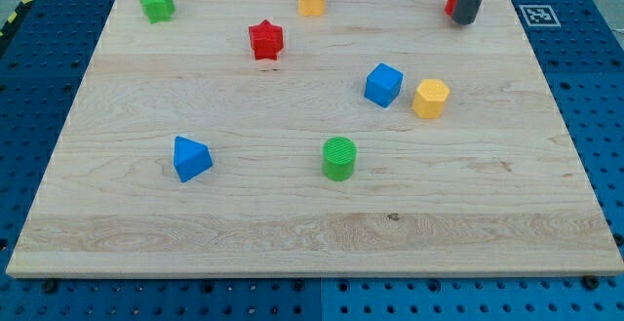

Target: Move the blue cube diagonal to the green circle

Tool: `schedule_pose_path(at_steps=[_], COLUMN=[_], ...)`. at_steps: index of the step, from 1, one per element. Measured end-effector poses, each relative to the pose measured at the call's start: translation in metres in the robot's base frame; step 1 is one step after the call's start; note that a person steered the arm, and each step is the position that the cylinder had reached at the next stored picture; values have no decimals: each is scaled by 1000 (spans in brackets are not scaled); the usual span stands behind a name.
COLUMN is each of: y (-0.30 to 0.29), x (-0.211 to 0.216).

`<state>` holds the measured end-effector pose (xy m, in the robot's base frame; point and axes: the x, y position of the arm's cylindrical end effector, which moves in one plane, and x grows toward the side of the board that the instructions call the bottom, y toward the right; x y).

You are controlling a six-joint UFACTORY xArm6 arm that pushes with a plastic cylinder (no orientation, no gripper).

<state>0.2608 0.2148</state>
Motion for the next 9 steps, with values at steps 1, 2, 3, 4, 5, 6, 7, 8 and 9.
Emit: schedule_pose_path(at_steps=[1, 2, 3, 4, 5, 6, 7, 8, 9], y=[-47, -108, -108, -108, -108, -108, -111, -113, -115], x=[19, 51, 54, 54, 80, 125, 145, 154, 165])
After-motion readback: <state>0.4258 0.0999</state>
